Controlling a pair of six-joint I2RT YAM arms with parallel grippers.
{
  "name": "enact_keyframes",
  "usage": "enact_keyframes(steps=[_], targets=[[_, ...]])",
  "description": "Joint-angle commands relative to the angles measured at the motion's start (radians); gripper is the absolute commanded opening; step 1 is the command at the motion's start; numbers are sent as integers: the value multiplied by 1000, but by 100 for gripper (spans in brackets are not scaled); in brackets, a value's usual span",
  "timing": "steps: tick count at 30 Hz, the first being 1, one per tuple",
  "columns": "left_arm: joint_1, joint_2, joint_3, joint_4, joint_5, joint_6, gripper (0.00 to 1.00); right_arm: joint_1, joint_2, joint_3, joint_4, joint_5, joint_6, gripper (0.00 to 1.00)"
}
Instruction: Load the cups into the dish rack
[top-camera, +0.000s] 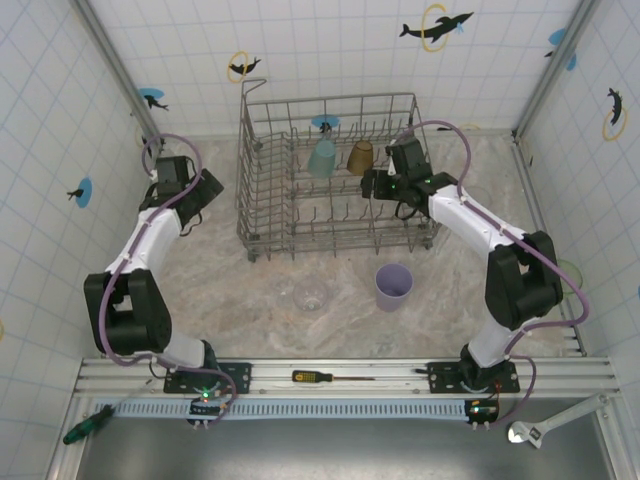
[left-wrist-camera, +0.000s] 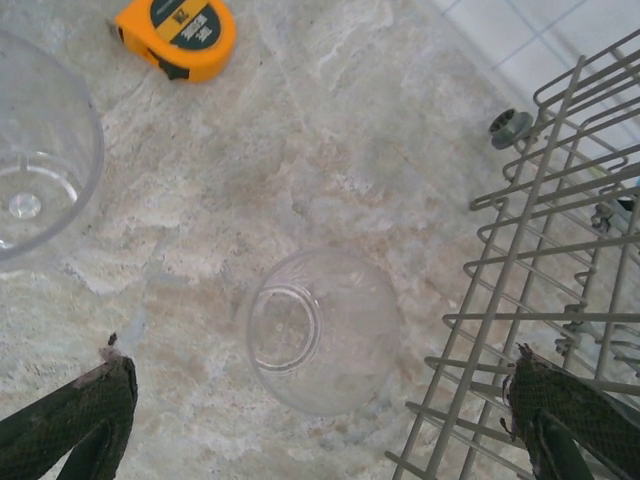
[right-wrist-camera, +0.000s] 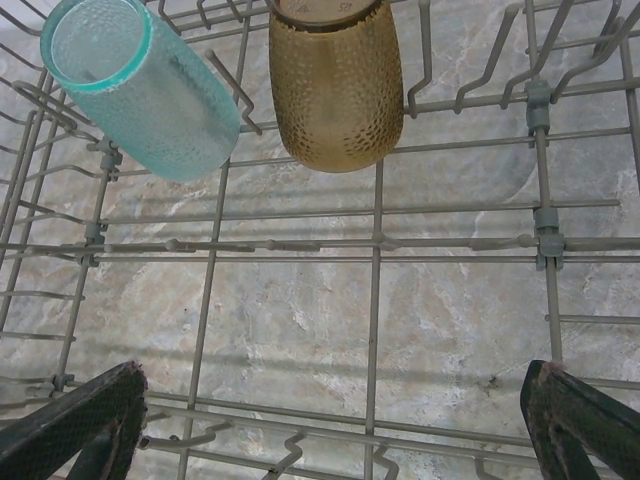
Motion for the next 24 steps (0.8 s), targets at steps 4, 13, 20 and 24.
enact_keyframes(steps=[4,13,20,24], targets=[[0,46,26,-52,-30,-103,98,-19,-55,-34,51,-19,18,100],[1,97,10,-58,-28,-156,97,-36,-72,-63,66,-28,25,100],[1,127,2,-56,-27,-188,96,-40,-78,-78,77,-37,31,100],[1,140,-3,-55,-32,-191,96,-40,-82,-81,78,-40,34,100]])
